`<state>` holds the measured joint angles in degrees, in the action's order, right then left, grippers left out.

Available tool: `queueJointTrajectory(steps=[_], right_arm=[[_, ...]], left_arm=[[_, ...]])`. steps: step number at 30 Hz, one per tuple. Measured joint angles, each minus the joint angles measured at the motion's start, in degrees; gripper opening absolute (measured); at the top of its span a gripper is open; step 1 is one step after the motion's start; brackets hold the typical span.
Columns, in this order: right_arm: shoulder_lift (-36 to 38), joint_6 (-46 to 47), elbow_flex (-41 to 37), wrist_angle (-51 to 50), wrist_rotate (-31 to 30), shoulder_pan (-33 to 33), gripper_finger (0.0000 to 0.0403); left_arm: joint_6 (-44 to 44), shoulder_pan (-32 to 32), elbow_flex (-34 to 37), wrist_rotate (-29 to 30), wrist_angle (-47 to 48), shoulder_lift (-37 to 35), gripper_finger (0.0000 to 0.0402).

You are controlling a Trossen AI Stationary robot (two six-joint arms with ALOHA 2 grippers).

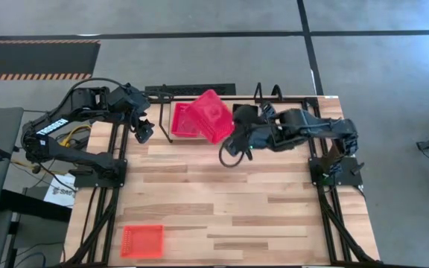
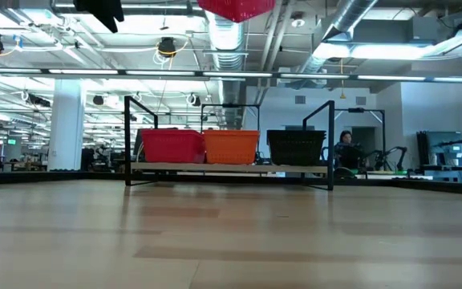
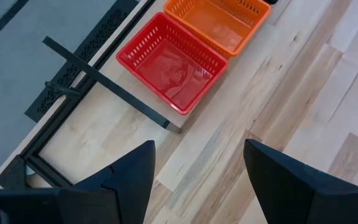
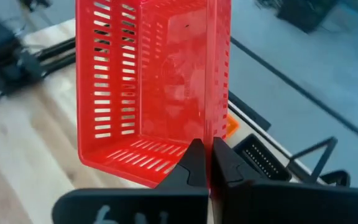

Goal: Stack baskets on shelf by color
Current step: Stack the red bin on top of the red bin on the shelf

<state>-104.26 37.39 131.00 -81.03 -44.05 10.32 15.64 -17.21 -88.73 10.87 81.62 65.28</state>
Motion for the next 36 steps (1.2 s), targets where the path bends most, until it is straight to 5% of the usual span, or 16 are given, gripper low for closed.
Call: queueJointTrajectory(steps=[18, 30, 36], right_arm=[[-8.97, 24.27, -0.12, 0.99, -1.96, -10.11, 0.0001], [-13.16, 17.58, -0.04, 14.59, 4.31, -11.13, 0.0001], [-12.00, 15.45, -0.07, 13.55, 3.41, -6.94, 0.0001]], left_arm=[[1.96, -0.02, -0.02, 1.82, -0.02, 0.00, 0.0234], [-5.41, 0.00, 0.00, 1.57, -0.52, -0.02, 0.0234], [-9.01, 0.02, 0.00, 6.61, -11.94, 1.40, 0.0234]])
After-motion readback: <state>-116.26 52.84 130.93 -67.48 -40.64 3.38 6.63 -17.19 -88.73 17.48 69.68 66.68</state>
